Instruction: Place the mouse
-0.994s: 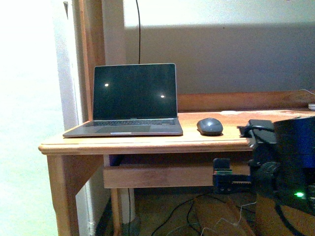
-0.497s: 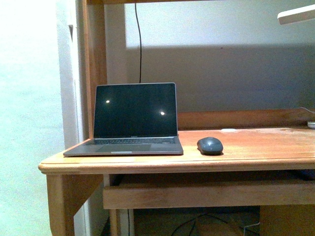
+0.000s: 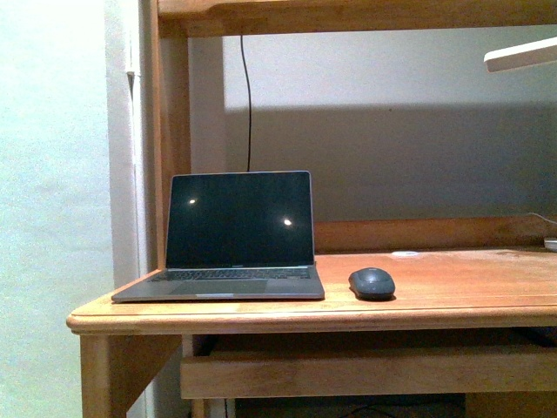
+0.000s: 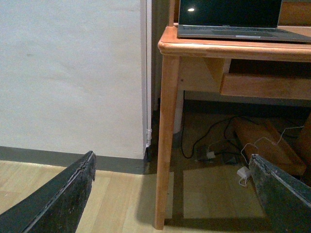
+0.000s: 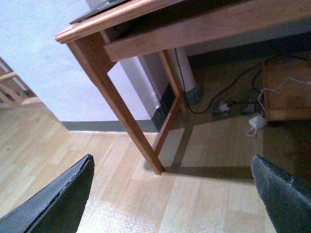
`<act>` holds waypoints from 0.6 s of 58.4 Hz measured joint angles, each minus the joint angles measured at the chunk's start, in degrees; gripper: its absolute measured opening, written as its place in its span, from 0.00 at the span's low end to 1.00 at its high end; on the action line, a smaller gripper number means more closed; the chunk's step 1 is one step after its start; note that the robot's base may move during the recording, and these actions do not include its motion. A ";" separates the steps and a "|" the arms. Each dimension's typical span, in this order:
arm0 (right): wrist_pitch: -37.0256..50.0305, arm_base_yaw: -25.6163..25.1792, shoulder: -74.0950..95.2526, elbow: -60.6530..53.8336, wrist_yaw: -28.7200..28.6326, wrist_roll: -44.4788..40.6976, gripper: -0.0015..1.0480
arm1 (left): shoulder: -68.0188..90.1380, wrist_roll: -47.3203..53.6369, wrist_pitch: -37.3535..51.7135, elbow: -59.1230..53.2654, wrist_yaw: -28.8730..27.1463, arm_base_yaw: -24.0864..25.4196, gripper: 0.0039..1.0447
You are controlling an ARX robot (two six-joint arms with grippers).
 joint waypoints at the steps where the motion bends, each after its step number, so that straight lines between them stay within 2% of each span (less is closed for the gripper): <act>1: -0.46 -0.17 -0.52 0.00 0.09 -0.22 0.93 | 0.00 0.00 0.00 0.00 0.00 0.00 0.93; 2: -0.74 -0.28 -0.92 -0.07 1.07 -0.90 0.93 | 0.00 0.00 0.00 0.00 0.00 0.00 0.93; 4: 0.66 1.18 -2.03 -0.26 7.87 -3.30 0.89 | 0.00 0.00 0.00 0.00 0.00 0.00 0.93; 7: 4.17 4.55 -4.74 -0.46 22.23 -8.79 0.79 | 0.00 0.00 0.00 0.00 -0.04 0.00 0.93; 10: 4.15 4.37 -6.34 -0.46 30.27 -12.39 0.71 | -0.02 0.00 0.00 0.00 -0.09 0.00 0.93; 12: 4.09 3.69 -6.86 -0.46 32.13 -13.84 0.66 | -0.02 0.00 0.00 0.00 0.02 0.00 0.93; 15: 3.63 2.29 -6.91 -0.44 32.63 -15.32 0.58 | -0.02 0.00 0.00 0.00 0.02 0.00 0.93; 23: 2.62 -0.79 -6.19 -0.07 29.51 -17.16 0.37 | -0.04 0.00 0.00 0.00 -0.02 0.00 0.93; 25: 2.47 -1.88 -6.32 -0.07 28.04 -17.33 0.32 | -0.02 0.00 0.00 0.00 0.00 0.00 0.93; 27: 1.92 -5.01 -6.49 -0.07 23.50 -17.62 0.25 | -0.04 0.00 0.00 0.00 0.00 0.00 0.93; 29: 1.86 -7.32 -6.51 -0.07 21.62 -17.88 0.20 | -0.04 0.00 0.00 0.00 0.00 0.00 0.93; 35: 1.75 -10.21 -6.58 -0.07 20.65 -18.03 0.04 | -0.04 0.00 0.00 0.00 -0.02 0.00 0.93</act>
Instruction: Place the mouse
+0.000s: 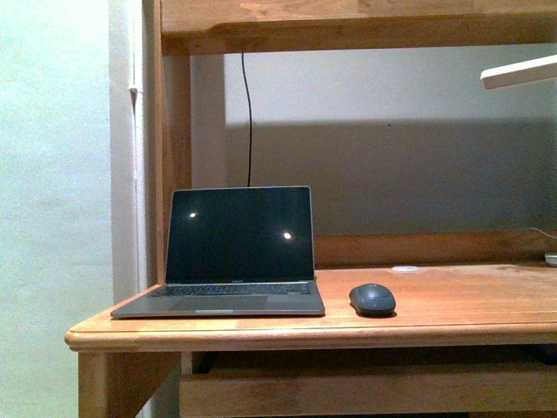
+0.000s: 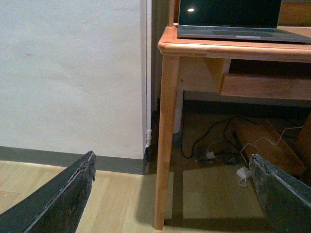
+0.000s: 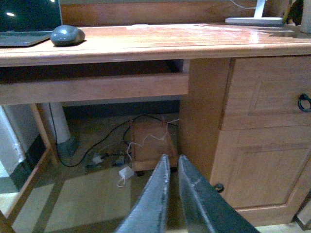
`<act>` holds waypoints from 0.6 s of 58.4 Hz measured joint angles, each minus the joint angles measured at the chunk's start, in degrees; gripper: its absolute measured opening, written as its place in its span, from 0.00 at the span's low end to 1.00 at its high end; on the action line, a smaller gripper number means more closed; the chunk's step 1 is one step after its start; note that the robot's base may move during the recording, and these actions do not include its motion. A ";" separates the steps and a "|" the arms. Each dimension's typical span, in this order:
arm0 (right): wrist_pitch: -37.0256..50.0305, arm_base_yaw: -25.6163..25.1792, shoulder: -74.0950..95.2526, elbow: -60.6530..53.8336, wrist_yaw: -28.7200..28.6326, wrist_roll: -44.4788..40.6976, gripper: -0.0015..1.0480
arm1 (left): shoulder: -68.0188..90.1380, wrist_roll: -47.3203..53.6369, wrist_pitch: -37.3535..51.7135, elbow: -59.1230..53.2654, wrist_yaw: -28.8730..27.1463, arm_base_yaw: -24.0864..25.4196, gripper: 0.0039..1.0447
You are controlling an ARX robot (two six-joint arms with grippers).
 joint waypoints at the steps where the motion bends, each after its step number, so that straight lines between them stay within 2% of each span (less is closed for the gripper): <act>1: 0.00 -0.07 0.00 0.00 -0.22 -0.22 0.02 | 0.00 0.00 0.00 0.00 0.02 0.00 0.93; 6: 0.00 -0.24 0.00 0.00 -0.24 -0.33 0.05 | 0.00 0.00 0.00 0.00 0.02 0.00 0.93; 11: 0.00 -0.26 0.00 0.00 -0.24 -0.31 0.23 | 0.00 0.00 0.00 0.00 0.02 0.00 0.93; 21: 0.00 -0.26 0.00 0.00 -0.24 -0.31 0.51 | 0.00 0.00 0.00 0.00 0.02 0.00 0.93; 31: 0.00 -0.26 0.00 0.00 -0.24 -0.31 0.93 | 0.00 0.00 0.00 0.00 0.02 0.00 0.93; 35: 0.00 -0.26 0.00 0.00 -0.24 -0.33 0.93 | 0.00 0.00 0.00 0.00 0.02 0.00 0.93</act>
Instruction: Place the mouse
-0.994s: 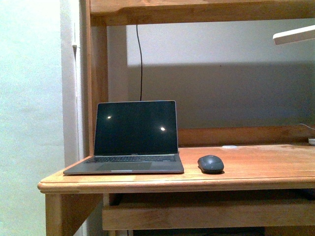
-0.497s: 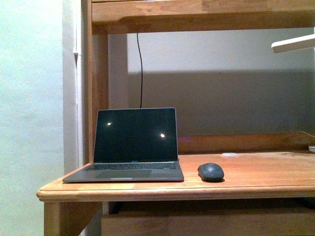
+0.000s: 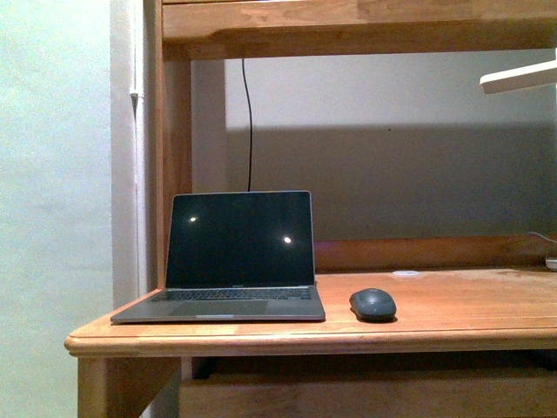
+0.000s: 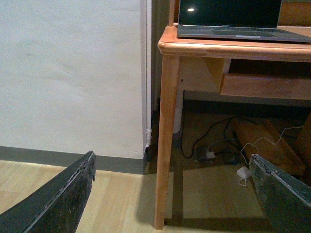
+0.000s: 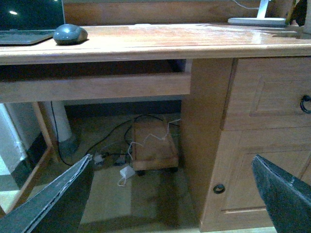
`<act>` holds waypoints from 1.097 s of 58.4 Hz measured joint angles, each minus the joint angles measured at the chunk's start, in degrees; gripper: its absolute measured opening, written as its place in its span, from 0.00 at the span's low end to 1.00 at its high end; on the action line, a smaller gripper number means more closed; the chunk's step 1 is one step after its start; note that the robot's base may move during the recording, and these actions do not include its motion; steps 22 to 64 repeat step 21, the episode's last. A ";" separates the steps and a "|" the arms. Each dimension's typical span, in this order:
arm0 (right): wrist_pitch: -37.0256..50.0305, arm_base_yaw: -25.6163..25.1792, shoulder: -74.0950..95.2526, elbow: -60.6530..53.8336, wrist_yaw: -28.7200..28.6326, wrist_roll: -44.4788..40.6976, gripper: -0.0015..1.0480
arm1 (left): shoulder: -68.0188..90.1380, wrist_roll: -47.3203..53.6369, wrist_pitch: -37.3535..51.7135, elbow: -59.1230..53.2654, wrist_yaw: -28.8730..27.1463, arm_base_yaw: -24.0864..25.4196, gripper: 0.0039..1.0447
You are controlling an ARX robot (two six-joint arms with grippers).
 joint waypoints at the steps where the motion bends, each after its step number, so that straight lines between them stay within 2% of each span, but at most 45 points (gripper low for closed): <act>1: 0.00 0.00 0.00 0.00 0.00 0.02 0.93 | 0.02 0.00 0.00 0.00 0.00 0.00 0.93; 64: 0.00 0.00 0.00 0.00 0.00 0.02 0.93 | 0.00 0.00 0.00 0.00 0.00 0.00 0.93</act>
